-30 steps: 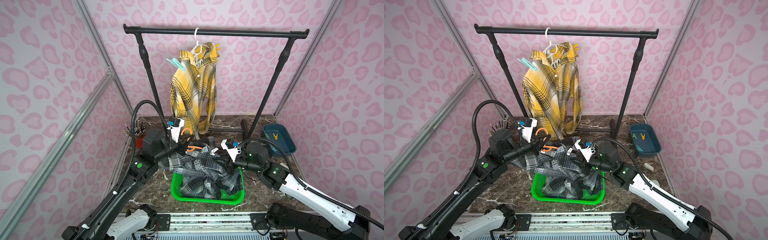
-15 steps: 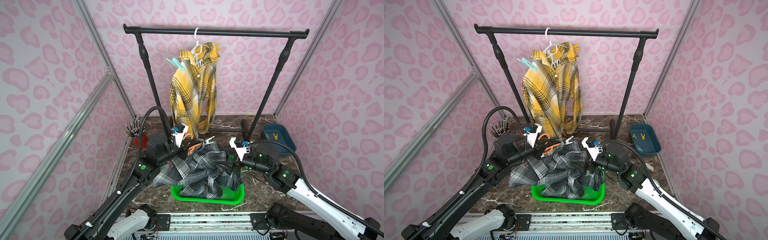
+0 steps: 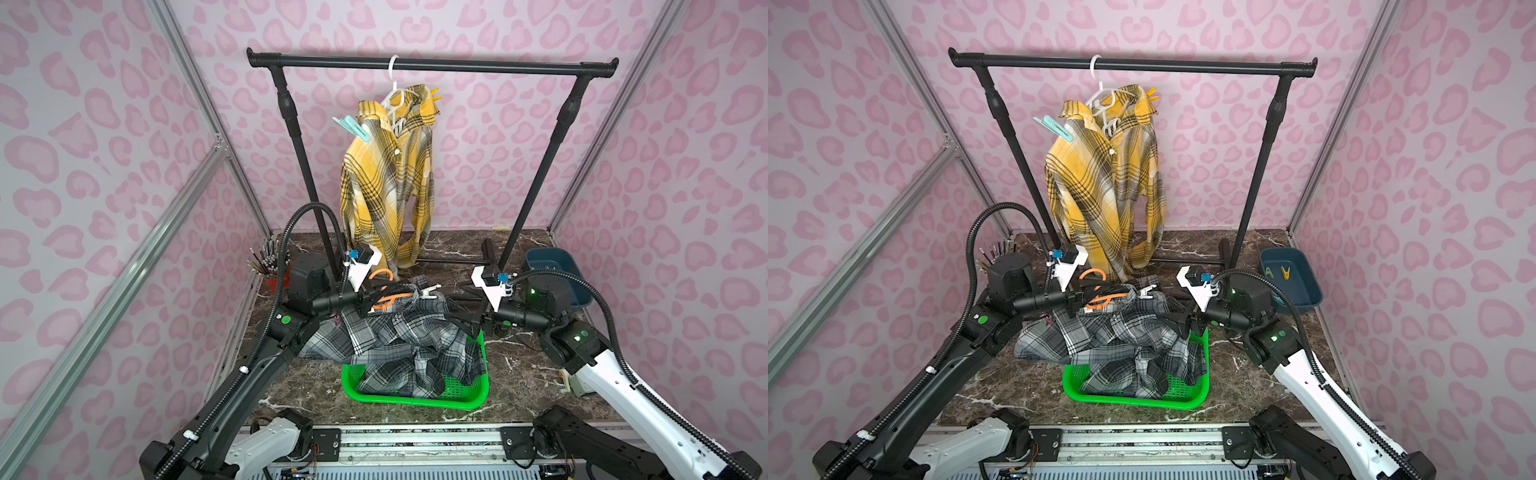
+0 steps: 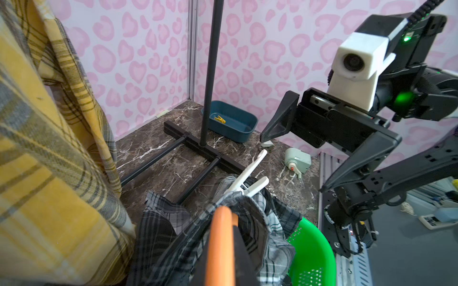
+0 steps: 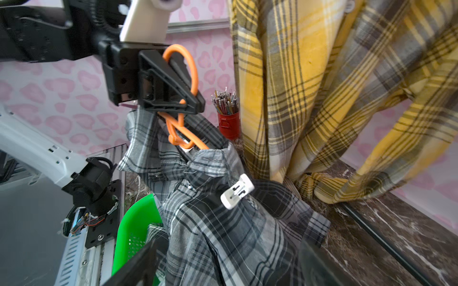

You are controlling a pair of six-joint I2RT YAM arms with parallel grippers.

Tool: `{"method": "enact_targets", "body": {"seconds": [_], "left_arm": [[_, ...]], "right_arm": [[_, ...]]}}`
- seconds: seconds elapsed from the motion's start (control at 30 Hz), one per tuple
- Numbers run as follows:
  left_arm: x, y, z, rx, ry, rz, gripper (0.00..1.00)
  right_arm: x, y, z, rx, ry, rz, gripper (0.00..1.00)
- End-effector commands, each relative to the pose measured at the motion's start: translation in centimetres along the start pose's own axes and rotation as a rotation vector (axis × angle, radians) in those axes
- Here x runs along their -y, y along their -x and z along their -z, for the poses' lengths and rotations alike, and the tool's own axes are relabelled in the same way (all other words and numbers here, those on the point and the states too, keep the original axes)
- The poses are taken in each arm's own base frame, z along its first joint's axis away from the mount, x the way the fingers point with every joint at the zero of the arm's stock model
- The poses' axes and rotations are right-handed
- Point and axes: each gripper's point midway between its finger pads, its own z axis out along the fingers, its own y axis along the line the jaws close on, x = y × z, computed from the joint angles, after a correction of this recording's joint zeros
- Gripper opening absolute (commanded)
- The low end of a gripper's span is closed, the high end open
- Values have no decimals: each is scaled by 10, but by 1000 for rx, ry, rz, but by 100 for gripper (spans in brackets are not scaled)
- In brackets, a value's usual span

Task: Remove the clothespins securing long-sleeve shirts to the hanger
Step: Remove the clamp from the hanger.

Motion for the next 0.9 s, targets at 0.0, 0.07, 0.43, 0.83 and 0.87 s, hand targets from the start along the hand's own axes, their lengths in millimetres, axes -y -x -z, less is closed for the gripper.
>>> {"method": "enact_targets", "body": {"seconds": [0.0, 0.07, 0.43, 0.83, 0.87], "left_arm": [[21, 12, 1, 14, -155, 3, 4], [21, 14, -2, 7, -175, 11, 4], [22, 10, -2, -24, -202, 25, 4], [25, 8, -5, -34, -251, 40, 4], [25, 8, -5, -36, -254, 42, 4]], "right_arm": [[-8, 2, -2, 26, 62, 53, 92], [-9, 4, -5, 37, 70, 52, 91], [-16, 13, -21, 52, 100, 98, 90], [-21, 9, -29, 26, 139, 91, 65], [-21, 7, -30, 18, 142, 88, 65]]}}
